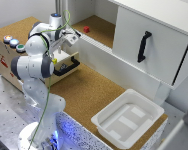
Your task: Place the yellow block on top of the drawer
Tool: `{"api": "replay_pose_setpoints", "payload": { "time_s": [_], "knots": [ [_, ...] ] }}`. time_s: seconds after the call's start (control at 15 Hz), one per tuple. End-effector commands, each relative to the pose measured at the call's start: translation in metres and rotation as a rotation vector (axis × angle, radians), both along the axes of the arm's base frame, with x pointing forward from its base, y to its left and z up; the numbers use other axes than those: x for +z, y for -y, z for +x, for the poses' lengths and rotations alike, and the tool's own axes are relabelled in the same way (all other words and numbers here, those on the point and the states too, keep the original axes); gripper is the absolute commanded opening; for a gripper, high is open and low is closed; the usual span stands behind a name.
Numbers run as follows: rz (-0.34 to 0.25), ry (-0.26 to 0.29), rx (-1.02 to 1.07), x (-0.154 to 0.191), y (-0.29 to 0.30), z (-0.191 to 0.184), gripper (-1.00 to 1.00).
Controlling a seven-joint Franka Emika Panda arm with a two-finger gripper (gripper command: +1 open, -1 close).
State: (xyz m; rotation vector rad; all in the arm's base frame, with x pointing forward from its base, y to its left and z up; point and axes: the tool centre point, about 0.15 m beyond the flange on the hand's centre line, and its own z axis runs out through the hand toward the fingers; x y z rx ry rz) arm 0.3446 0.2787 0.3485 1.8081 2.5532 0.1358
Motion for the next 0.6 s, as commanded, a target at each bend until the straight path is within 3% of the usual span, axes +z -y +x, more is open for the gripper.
{"api": "replay_pose_setpoints", "payload": {
  "time_s": [0.0, 0.13, 0.2, 0.53],
  "knots": [
    [0.013, 0.035, 0.043, -0.0296, -0.0119, 0.0024, 1.0],
    [0.007, 0.04, 0.056, -0.0357, -0.0115, -0.0034, 1.0],
    [0.006, 0.046, 0.061, -0.036, -0.0106, -0.0053, -1.0],
    [-0.004, 0.079, 0.057, -0.0323, -0.0046, -0.004, -1.0]
  ]
}}
